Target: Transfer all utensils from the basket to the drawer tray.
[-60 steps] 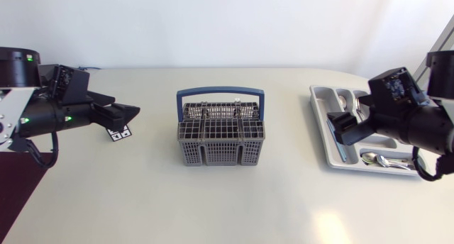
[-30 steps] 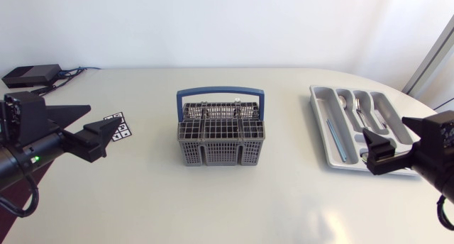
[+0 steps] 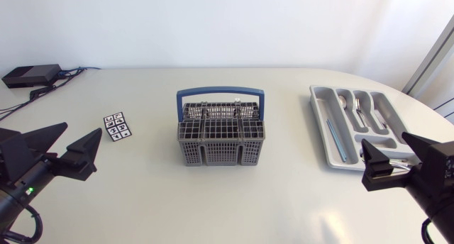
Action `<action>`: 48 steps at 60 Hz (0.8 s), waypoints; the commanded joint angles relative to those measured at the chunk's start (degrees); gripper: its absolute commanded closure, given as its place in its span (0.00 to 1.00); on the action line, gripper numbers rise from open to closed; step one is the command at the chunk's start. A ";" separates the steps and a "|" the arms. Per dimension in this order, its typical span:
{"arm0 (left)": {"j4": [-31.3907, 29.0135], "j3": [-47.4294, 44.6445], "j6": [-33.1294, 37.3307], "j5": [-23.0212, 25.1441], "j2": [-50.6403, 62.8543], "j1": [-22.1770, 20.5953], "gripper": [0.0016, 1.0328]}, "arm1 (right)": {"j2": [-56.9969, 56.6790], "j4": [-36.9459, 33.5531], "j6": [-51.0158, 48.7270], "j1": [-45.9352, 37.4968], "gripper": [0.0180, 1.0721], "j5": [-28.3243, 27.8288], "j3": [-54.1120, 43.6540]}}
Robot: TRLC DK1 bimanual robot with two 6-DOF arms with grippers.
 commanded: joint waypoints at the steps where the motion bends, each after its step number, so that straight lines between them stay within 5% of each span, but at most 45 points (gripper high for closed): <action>1: -0.64 -2.62 -1.74 -1.18 -2.60 -0.61 0.04 | -2.54 1.14 3.59 0.80 0.05 0.76 -2.62; 22: -3.18 -8.62 -2.98 -7.05 -13.50 -2.46 0.04 | -13.41 3.05 11.50 3.22 0.05 3.11 -9.83; 48: -5.30 -13.61 -4.01 -11.92 -22.55 -3.99 0.04 | -13.63 3.09 11.66 3.27 0.05 3.16 -9.98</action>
